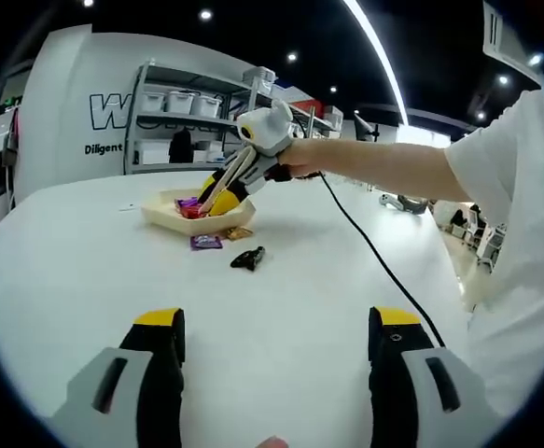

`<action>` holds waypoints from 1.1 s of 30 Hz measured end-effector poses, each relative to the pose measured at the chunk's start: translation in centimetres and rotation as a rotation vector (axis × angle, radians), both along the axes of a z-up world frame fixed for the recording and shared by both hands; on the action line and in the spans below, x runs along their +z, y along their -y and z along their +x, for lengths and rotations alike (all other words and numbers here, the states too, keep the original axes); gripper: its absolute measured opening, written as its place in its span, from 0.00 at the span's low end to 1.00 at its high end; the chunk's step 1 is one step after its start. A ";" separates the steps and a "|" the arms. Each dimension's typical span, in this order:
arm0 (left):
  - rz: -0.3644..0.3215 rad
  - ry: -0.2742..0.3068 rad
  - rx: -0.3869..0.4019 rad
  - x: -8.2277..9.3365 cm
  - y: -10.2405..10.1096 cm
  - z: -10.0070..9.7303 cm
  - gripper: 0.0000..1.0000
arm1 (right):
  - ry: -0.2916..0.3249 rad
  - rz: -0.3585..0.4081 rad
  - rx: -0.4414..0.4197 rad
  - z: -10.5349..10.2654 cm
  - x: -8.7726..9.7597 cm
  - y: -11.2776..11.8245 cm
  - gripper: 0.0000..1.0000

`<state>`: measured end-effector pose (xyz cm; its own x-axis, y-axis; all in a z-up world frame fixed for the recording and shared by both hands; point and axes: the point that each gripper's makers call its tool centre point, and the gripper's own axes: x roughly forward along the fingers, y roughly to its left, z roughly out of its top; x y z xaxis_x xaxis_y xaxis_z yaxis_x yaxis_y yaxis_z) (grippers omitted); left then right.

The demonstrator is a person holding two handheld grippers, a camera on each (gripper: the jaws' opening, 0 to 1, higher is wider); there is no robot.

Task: Place the target food into the container with the food tongs after gripping and lifting it, then release it inside without dropping or visibly crushing the food.

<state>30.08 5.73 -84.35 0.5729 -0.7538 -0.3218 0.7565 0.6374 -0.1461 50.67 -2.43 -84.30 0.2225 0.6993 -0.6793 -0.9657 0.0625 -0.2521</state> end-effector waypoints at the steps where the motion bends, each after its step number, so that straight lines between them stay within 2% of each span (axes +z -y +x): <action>1: 0.000 0.000 0.000 0.0 0.0 0.0 0.79 | -0.001 -0.002 0.001 0.0 0.0 0.0 0.19; 12: -0.002 0.001 0.001 0.0 -0.1 -0.1 0.79 | 0.023 -0.018 0.031 -0.2 0.4 0.0 0.20; 20: -0.004 0.003 0.000 0.0 0.0 -0.1 0.79 | 0.041 0.034 0.001 -0.8 3.0 0.2 0.21; 24: -0.006 0.005 -0.003 0.1 0.1 -0.2 0.79 | 0.031 0.065 -0.012 -1.8 3.9 0.4 0.21; 33: -0.005 0.007 -0.012 0.2 0.5 -0.5 0.79 | 0.023 0.110 -0.020 -4.9 4.7 1.1 0.21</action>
<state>29.59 5.26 -84.19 0.5657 -0.7625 -0.3140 0.7653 0.6272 -0.1446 45.73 -3.51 -79.60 0.2519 0.7646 -0.5932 -0.9580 0.1102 -0.2647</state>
